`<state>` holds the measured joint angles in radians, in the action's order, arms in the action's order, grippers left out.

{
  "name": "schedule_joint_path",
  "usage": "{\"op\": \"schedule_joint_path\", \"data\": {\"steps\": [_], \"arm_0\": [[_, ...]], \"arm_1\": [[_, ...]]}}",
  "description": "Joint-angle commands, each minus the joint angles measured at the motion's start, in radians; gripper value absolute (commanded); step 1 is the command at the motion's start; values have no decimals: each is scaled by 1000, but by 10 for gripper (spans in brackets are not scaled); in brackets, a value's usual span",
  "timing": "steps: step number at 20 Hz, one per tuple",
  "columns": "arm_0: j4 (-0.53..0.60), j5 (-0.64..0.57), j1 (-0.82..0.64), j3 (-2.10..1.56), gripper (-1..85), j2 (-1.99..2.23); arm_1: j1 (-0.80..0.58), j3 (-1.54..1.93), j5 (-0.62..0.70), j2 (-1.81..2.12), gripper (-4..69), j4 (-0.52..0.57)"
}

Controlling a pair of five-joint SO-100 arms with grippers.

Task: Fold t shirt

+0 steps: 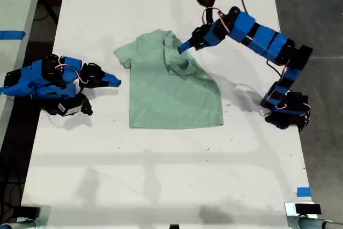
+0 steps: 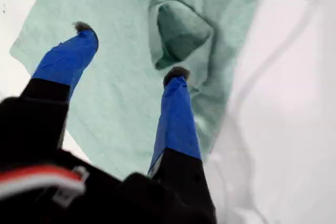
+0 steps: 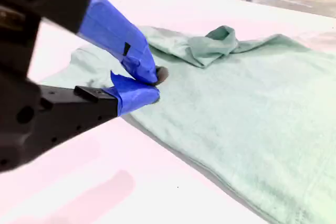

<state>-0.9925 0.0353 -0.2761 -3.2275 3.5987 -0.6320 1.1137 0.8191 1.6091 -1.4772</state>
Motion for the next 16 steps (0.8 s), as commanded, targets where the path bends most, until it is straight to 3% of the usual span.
{"op": "schedule_joint_path", "data": {"steps": [1, 2, 3, 4, 7, 10, 13, 16], "arm_0": [[18, 17, -5, -14, 0, 8], [18, 17, -3, -14, 0, 8], [18, 17, -3, -14, 0, 8], [18, 17, -3, -14, 0, 8], [20, 14, -6, -14, 0, 8], [20, 15, -6, -14, 0, 8], [18, 17, -8, -14, 0, 8], [17, 17, -5, -14, 0, 8]], "arm_1": [[-67, 64, -31, 368, 277, -100], [-77, 130, -61, 499, 199, -135], [-69, 241, -110, 661, 29, -140], [-38, 382, -155, 827, 1, -118], [146, 965, -291, 1365, 1, 38], [333, 1546, -345, 1782, 2, 201], [414, 1789, -367, 1890, 2, 229], [380, 1916, -370, 1891, 2, 218]]}}
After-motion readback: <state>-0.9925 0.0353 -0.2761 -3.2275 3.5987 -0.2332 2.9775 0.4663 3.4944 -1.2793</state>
